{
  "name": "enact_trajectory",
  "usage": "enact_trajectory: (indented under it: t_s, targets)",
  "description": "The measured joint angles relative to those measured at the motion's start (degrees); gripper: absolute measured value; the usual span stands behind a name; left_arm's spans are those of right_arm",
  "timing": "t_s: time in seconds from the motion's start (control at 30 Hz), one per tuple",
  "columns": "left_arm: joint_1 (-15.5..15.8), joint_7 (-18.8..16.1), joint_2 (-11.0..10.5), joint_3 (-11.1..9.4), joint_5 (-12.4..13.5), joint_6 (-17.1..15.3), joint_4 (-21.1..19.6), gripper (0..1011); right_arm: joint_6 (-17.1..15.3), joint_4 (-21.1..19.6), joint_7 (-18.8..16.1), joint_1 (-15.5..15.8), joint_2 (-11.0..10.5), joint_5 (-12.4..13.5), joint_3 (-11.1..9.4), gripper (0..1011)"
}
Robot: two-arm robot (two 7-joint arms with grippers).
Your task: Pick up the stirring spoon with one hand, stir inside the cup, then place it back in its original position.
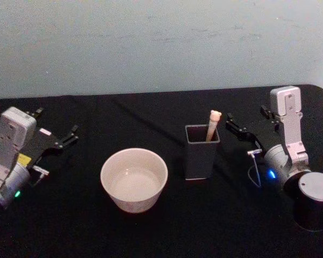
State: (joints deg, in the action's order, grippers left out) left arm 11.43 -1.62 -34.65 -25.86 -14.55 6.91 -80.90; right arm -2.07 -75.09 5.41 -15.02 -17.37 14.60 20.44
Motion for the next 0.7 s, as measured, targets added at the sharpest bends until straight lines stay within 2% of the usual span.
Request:
enact_trajectory:
  t_s: [0.7]
  targets:
    - [0.0,0.0,0.0,0.0,0.0,0.0,0.0,1002,0.0,-0.1,0.0,0.0,0.0,0.0,0.0,1002]
